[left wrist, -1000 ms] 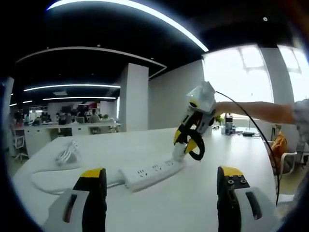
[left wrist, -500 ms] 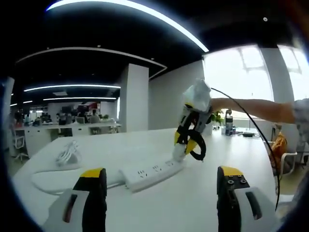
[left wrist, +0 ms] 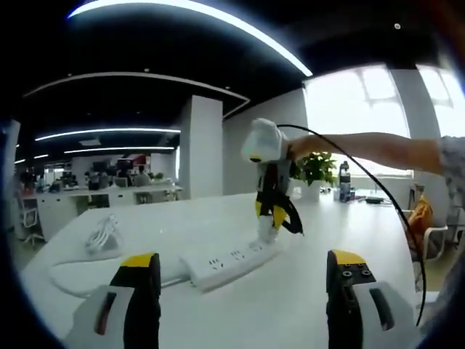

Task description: Straighten the power strip on the desk, plug the charger into it

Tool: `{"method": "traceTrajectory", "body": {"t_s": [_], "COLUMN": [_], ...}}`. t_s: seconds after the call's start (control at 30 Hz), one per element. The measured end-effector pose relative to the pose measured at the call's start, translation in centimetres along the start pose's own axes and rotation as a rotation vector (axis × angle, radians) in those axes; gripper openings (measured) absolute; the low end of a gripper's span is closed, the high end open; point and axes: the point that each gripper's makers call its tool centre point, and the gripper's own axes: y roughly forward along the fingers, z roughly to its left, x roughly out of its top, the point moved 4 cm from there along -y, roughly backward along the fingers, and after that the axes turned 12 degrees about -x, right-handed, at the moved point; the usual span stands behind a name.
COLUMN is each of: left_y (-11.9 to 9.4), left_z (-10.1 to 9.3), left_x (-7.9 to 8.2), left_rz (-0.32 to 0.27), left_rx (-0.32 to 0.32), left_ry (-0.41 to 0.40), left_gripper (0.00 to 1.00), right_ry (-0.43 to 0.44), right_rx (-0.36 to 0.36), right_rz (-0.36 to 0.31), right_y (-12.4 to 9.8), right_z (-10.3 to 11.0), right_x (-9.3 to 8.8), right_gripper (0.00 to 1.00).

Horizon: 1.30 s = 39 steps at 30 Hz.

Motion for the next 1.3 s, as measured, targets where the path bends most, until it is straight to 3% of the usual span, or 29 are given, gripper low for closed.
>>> {"method": "traceTrajectory", "body": {"t_s": [0.2, 0.33, 0.43, 0.47, 0.63, 0.7, 0.77, 0.8, 0.93, 1.03, 1.2, 1.3], "left_y": [0.1, 0.1, 0.3, 0.3, 0.1, 0.0, -0.1, -0.1, -0.1, -0.3, -0.5, -0.6], "left_z": [0.2, 0.3, 0.2, 0.2, -0.2, -0.3, -0.4, -0.4, -0.3, -0.1, 0.1, 0.2], "left_x": [0.2, 0.5, 0.7, 0.8, 1.0, 0.9, 0.9, 0.8, 0.3, -0.2, -0.4, -0.4], "left_rz": [0.013, 0.018, 0.022, 0.018, 0.007, 0.002, -0.001, -0.002, 0.015, 0.029, 0.027, 0.026], "left_rx": [0.011, 0.018, 0.019, 0.019, 0.023, 0.026, 0.028, 0.028, 0.027, 0.035, 0.044, 0.048], "left_ry": [0.007, 0.020, 0.023, 0.022, 0.016, 0.013, 0.011, 0.009, 0.001, -0.001, -0.010, -0.012], "left_gripper": [0.96, 0.96, 0.96, 0.96, 0.96, 0.96, 0.96, 0.96, 0.96, 0.96, 0.96, 0.96], "right_ry": [-0.075, -0.109, -0.140, -0.147, -0.138, -0.137, -0.114, -0.078, -0.097, -0.095, -0.056, -0.053], "right_rx": [-0.067, -0.104, -0.168, -0.197, -0.231, -0.228, -0.201, -0.213, -0.264, -0.287, -0.304, -0.312], "right_rz": [0.090, 0.103, 0.117, 0.154, 0.152, 0.140, 0.087, 0.054, -0.044, -0.054, -0.082, -0.114], "right_y": [0.2, 0.4, 0.6, 0.7, 0.8, 0.7, 0.8, 0.8, 0.7, 1.1, 1.2, 0.6], "right_z": [1.0, 2.2, 2.9, 2.9, 3.2, 3.1, 2.9, 2.7, 3.0, 2.7, 1.5, 0.8], "right_x": [0.4, 0.3, 0.3, -0.2, -0.1, -0.1, -0.1, 0.0, -0.3, -0.9, -1.0, -0.8], "right_gripper": [0.19, 0.19, 0.19, 0.19, 0.19, 0.20, 0.21, 0.22, 0.23, 0.26, 0.40, 0.42]}}
